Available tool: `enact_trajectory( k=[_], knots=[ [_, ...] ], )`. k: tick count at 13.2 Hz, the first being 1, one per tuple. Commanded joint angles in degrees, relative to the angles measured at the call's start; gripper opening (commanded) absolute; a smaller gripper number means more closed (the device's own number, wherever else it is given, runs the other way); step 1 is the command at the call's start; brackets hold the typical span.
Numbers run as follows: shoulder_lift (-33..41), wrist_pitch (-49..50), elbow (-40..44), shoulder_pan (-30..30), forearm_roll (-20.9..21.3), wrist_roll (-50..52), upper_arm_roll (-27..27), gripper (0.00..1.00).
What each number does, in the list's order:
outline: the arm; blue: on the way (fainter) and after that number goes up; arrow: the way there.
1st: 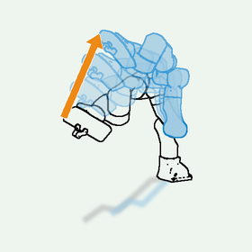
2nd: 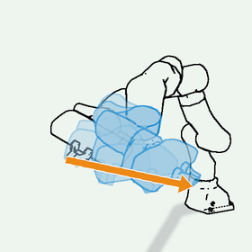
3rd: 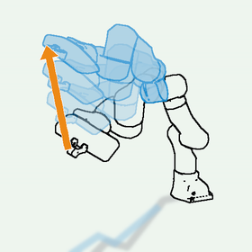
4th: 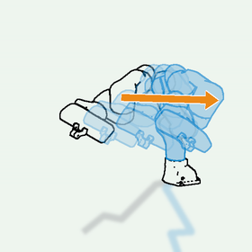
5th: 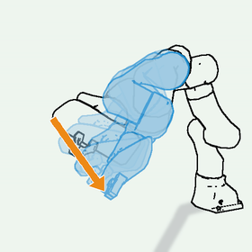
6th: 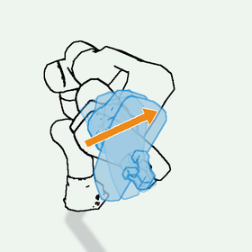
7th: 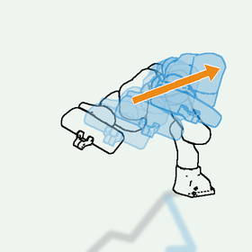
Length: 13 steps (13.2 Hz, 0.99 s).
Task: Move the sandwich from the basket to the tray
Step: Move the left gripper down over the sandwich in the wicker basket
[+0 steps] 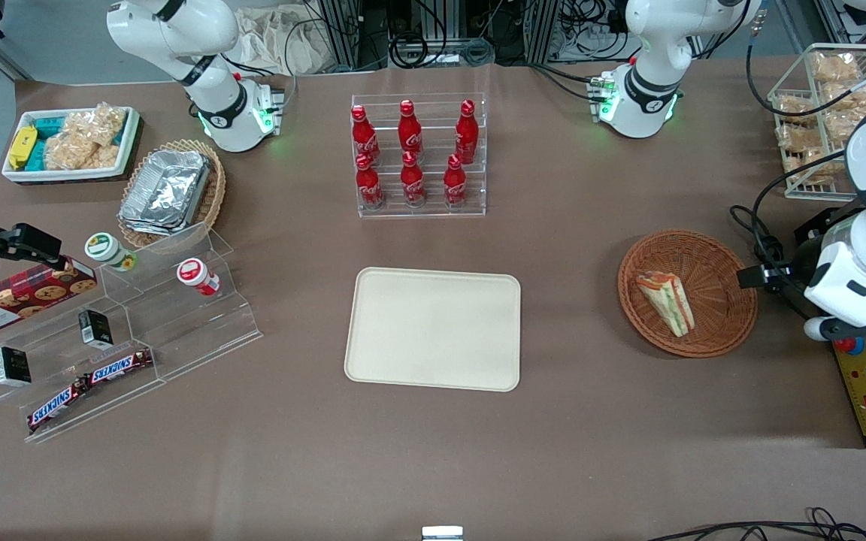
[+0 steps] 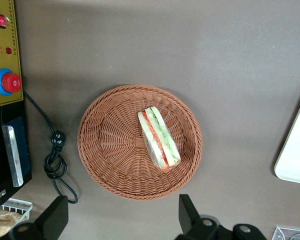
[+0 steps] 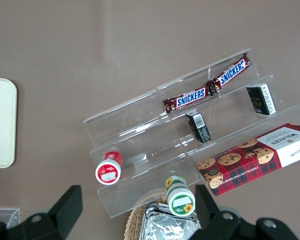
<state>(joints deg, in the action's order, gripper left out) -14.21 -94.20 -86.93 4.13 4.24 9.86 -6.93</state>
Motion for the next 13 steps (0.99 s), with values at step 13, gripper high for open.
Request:
enact_trajectory(
  k=[13],
  knots=[
    [-0.11,-16.78,-19.57,0.0,-1.08,11.12,-0.36,0.99]
  ],
)
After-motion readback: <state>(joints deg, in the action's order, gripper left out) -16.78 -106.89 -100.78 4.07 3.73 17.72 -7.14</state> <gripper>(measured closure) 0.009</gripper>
